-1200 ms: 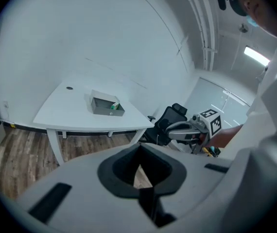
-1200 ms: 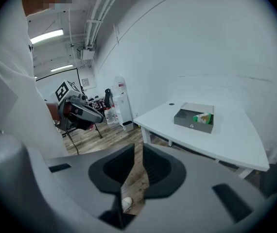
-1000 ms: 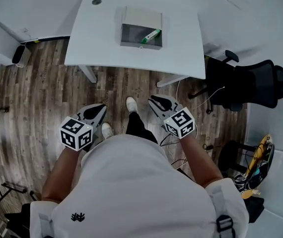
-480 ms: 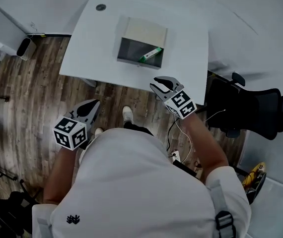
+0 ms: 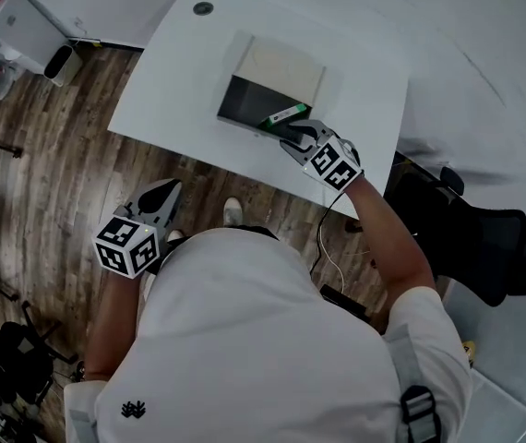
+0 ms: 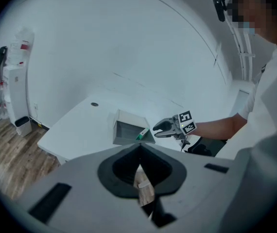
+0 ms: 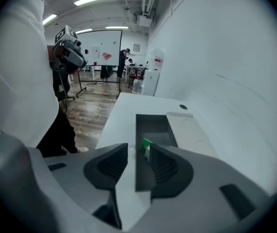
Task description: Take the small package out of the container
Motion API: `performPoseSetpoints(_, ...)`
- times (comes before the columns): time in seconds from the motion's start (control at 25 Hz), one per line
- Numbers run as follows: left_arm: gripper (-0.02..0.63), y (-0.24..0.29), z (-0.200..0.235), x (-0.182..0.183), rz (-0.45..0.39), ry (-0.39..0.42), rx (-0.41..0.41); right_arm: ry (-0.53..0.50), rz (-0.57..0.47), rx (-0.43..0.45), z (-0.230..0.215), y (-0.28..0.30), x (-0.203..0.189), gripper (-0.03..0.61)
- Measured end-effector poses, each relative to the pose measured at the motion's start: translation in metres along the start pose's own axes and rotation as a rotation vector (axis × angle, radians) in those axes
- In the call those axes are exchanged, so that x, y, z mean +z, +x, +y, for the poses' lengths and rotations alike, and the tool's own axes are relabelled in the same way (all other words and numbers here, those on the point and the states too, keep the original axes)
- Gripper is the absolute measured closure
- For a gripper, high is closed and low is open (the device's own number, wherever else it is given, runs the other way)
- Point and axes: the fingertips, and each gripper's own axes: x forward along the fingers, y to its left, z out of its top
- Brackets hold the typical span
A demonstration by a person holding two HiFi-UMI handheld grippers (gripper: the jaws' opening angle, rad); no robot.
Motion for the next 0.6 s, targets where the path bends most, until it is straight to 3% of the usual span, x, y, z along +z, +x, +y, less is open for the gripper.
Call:
performPoseSetpoints(0.28,0.607,0.009,0.008,0.005,-0.002,-0.041,0.072,-0.199,0.124,0.079,-0.037,0.036,-0.018,0.408)
performPoseSetpoints(0.6,0.607,0.013,0.015,0.010,-0.004,-0.040,0.117,-0.383,0.256,0.176,-0.048,0.069,-0.036,0.385)
